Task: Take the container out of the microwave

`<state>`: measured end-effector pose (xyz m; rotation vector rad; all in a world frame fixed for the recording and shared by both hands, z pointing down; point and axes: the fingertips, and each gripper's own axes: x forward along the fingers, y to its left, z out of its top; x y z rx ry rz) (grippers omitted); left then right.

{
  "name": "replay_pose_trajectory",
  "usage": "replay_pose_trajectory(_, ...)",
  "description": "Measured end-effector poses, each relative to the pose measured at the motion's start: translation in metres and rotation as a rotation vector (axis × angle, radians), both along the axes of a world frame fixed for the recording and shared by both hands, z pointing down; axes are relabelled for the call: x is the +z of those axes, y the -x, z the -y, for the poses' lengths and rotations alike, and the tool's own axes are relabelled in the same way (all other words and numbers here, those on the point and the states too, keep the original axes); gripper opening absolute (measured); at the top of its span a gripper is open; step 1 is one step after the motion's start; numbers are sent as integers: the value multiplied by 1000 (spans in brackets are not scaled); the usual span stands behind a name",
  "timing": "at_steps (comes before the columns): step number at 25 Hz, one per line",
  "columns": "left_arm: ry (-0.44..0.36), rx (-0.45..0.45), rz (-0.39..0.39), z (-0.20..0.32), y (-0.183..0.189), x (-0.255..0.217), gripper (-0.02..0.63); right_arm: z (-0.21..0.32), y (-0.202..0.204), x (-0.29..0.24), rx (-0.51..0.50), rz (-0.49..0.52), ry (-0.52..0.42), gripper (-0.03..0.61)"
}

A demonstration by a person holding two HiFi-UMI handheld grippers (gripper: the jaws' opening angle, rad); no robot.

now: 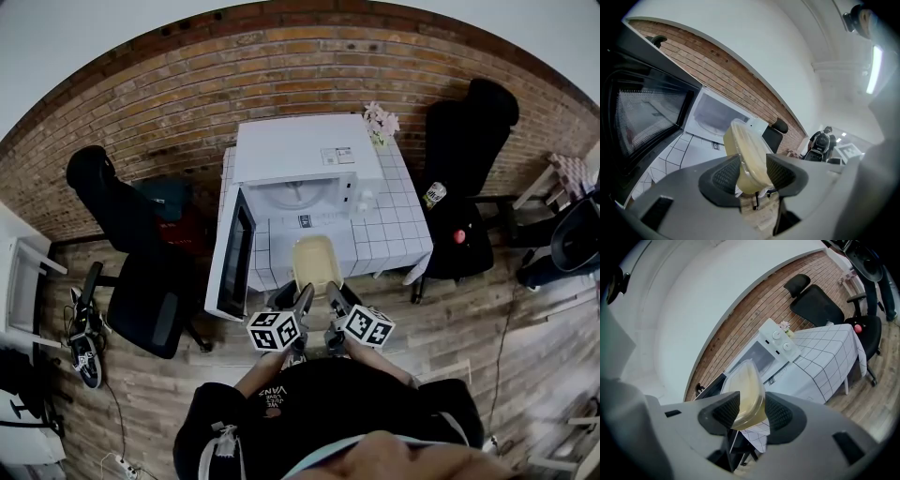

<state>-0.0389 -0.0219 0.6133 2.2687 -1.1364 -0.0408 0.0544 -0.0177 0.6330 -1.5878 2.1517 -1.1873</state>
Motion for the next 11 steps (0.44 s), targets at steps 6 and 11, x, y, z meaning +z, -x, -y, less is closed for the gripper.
replay_pose_trajectory(6, 3, 10, 0, 1, 2, 0, 183, 1, 2, 0, 5, 0, 4, 163)
replay_pose_trajectory(11, 7, 14, 7, 0, 3, 2, 183, 2, 2, 0, 5, 3, 6, 163)
